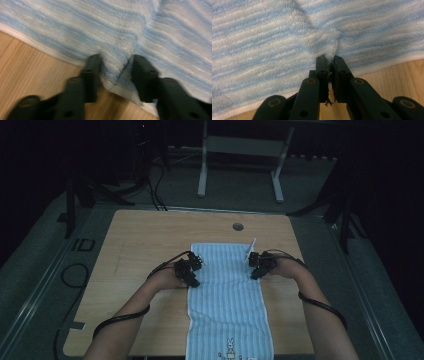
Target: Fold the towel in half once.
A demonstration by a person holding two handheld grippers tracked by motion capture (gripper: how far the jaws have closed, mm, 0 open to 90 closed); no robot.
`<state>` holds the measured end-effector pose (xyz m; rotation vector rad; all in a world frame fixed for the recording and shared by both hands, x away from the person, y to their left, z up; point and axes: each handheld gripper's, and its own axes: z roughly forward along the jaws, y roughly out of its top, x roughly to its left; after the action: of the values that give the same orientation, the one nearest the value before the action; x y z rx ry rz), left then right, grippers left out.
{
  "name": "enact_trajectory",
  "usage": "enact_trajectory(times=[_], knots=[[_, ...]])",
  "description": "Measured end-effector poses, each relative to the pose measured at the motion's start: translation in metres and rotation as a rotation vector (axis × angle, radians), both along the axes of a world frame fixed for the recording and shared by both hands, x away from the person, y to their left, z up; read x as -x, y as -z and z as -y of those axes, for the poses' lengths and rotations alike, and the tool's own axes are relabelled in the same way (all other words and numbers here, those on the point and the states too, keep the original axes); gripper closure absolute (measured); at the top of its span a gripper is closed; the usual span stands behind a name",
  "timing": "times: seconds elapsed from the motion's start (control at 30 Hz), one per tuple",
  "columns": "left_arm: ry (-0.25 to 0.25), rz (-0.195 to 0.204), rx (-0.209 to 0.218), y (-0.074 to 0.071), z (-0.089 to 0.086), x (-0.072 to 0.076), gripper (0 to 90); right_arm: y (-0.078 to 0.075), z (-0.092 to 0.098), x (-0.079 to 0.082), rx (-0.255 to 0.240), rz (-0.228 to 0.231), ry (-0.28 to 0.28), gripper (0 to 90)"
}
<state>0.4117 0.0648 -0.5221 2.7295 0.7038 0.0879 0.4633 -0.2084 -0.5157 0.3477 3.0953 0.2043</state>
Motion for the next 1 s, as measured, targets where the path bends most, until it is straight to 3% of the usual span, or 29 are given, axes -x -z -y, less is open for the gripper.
enact_trajectory(times=[0.1,0.17,0.3,0.47,0.5,0.53,0.57,0.6,0.63,0.67,0.7,0.73,0.77,0.83,0.87,0.9,0.93,0.97,1.0], knots=[[-0.008,-0.003,0.008,0.000,0.003,-0.001,82.0,0.000,0.000,0.000,0.004,0.003,0.007,85.4],[-0.031,0.013,0.004,-0.001,0.005,-0.004,84.0,0.000,-0.001,0.000,0.012,0.004,0.017,85.7],[-0.110,0.077,0.004,-0.008,0.005,-0.012,84.5,-0.006,-0.001,-0.005,0.031,0.069,0.050,86.1],[-0.169,0.163,0.033,-0.036,0.004,-0.018,84.3,-0.031,-0.001,-0.012,-0.024,0.169,0.101,86.1],[-0.178,0.170,0.048,-0.045,0.002,-0.015,84.3,-0.039,-0.001,-0.011,-0.043,0.192,0.105,86.1],[-0.178,0.170,0.048,-0.045,0.002,-0.015,84.2,-0.039,-0.001,-0.011,-0.043,0.192,0.105,86.1],[-0.182,0.219,0.053,-0.054,-0.001,-0.007,84.2,-0.055,0.000,-0.002,-0.079,0.221,0.090,86.1],[-0.182,0.219,0.053,-0.054,-0.001,-0.007,84.1,-0.055,0.000,-0.002,-0.079,0.221,0.090,86.1],[-0.172,0.248,0.051,-0.061,-0.007,0.007,84.0,-0.066,0.001,0.011,-0.099,0.252,0.065,86.1],[-0.172,0.248,0.051,-0.061,-0.007,0.007,83.9,-0.066,0.001,0.011,-0.099,0.252,0.065,86.1],[-0.153,0.258,0.047,-0.064,-0.014,0.022,83.8,-0.072,0.005,0.025,-0.119,0.272,0.043,86.1],[-0.153,0.258,0.047,-0.064,-0.014,0.022,83.4,-0.072,0.005,0.025,-0.119,0.272,0.043,86.1],[-0.137,0.263,0.053,-0.064,-0.019,0.032,83.3,-0.075,0.011,0.045,-0.141,0.278,0.010,86.1],[-0.106,0.250,0.061,-0.062,-0.023,0.048,82.6,-0.073,0.014,0.062,-0.167,0.261,-0.010,86.0],[-0.092,0.236,0.065,-0.061,-0.024,0.056,82.6,-0.073,0.014,0.062,-0.167,0.261,-0.010,86.0],[-0.063,0.223,0.062,-0.057,-0.025,0.072,82.5,-0.068,0.013,0.082,-0.161,0.264,-0.044,86.0],[-0.049,0.213,0.064,-0.054,-0.026,0.080,82.5,-0.066,0.013,0.089,-0.161,0.256,-0.054,85.9],[-0.049,0.213,0.064,-0.054,-0.026,0.080,82.5,-0.066,0.013,0.089,-0.161,0.256,-0.054,85.9],[-0.040,0.190,0.064,-0.049,-0.026,0.090,82.5,-0.062,0.012,0.098,-0.157,0.256,-0.073,86.0]])
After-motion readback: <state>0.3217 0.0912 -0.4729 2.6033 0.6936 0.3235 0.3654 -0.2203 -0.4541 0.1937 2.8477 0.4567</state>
